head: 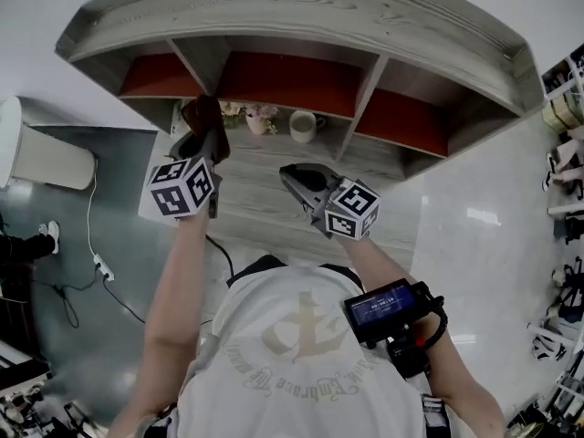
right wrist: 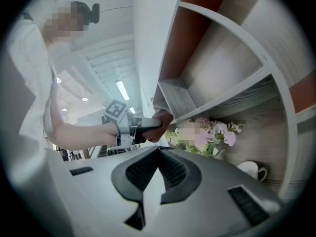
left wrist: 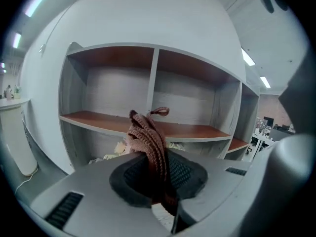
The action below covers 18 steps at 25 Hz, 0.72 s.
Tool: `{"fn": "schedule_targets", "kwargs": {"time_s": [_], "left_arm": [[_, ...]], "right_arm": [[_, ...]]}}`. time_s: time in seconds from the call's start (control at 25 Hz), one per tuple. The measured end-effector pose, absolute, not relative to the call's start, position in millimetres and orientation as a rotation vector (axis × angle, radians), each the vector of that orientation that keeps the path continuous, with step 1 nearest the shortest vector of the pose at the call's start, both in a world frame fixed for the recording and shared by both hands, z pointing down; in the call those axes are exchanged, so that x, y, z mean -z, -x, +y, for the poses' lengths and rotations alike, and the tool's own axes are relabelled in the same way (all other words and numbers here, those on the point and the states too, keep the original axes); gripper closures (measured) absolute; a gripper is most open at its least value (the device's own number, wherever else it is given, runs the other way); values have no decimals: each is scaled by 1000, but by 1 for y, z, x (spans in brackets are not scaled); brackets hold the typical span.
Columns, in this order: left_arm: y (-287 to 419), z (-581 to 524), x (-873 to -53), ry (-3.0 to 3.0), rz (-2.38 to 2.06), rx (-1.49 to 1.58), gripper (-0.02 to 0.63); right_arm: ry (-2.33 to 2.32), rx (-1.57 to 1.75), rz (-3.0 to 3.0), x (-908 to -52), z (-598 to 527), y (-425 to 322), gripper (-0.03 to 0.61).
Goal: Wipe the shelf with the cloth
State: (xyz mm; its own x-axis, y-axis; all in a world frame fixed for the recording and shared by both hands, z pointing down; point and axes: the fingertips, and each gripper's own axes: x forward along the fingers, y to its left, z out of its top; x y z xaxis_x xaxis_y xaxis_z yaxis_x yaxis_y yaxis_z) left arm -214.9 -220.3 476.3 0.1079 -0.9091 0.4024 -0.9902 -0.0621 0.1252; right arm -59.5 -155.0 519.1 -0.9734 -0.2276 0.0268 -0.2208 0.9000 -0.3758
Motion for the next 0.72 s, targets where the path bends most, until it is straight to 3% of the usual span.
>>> {"fn": "schedule_targets", "kwargs": {"time_s": [0.72], "left_arm": [[299, -180, -488, -2171, -1704, -222, 549]], "right_arm": [[518, 553, 3023, -507, -187, 165, 574]]}}
